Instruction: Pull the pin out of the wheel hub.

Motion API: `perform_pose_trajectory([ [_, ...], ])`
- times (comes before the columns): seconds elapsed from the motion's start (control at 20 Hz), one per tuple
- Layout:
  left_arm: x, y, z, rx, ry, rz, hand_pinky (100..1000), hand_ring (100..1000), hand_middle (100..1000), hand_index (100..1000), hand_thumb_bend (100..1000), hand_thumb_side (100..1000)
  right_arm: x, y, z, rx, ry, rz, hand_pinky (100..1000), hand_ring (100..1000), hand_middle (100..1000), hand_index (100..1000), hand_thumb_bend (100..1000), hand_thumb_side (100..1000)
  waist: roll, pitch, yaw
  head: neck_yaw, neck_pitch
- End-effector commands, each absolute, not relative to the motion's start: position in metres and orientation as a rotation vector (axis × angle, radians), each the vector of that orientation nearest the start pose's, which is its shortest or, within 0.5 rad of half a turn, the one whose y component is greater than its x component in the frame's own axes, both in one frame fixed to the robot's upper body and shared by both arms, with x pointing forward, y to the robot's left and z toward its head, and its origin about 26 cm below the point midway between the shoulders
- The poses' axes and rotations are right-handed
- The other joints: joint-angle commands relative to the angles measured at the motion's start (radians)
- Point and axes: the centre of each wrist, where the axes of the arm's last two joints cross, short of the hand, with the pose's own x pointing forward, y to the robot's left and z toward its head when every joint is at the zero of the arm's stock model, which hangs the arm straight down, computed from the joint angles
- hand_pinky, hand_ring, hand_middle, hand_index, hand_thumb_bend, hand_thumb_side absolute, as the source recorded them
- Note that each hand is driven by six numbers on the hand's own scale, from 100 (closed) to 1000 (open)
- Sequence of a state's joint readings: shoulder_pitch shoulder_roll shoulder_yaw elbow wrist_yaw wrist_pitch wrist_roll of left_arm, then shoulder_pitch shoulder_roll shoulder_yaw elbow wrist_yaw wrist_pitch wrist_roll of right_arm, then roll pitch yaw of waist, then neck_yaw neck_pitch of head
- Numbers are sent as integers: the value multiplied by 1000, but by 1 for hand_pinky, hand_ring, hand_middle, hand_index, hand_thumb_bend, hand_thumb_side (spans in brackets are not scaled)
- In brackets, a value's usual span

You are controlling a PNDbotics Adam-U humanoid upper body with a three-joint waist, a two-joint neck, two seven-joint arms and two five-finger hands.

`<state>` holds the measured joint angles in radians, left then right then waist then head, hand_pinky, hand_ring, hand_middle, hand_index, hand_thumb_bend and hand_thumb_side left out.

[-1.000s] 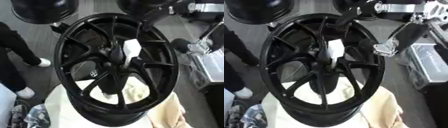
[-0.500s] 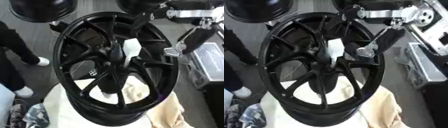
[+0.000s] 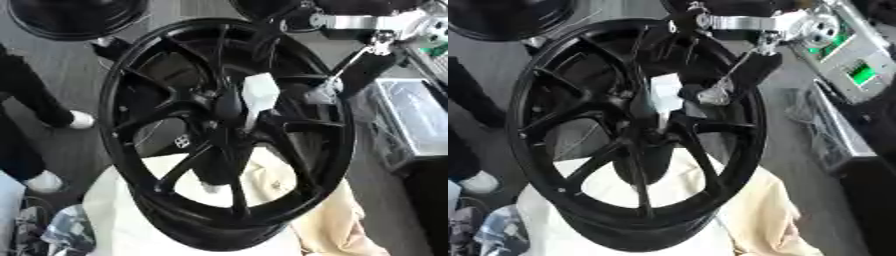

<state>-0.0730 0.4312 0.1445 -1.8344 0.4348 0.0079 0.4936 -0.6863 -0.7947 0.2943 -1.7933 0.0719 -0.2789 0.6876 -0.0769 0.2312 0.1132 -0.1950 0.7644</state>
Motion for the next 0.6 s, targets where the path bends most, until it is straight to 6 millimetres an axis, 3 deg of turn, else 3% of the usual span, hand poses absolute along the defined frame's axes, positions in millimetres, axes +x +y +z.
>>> perform_pose_trajectory([
  [0.05, 284, 354, 136, 350, -1915, 438, 681, 729, 747, 728, 170, 835, 347, -263, 294, 370, 2490, -2571, 1000, 748, 693, 905, 400, 160, 7, -8, 3, -8, 6],
  [0.3, 285, 354, 134, 358, -1909, 433, 680, 729, 747, 727, 168, 843, 348, -263, 292, 337, 2525, -2628, 1000, 754, 703, 911, 442, 289, 6, 0, 7, -14, 6],
  [0.6, 286, 352, 134, 354, -1908, 430, 680, 728, 746, 723, 167, 844, 344, -261, 299, 307, 2614, -2636, 1000, 763, 711, 912, 435, 230, 5, 9, 13, -21, 6],
])
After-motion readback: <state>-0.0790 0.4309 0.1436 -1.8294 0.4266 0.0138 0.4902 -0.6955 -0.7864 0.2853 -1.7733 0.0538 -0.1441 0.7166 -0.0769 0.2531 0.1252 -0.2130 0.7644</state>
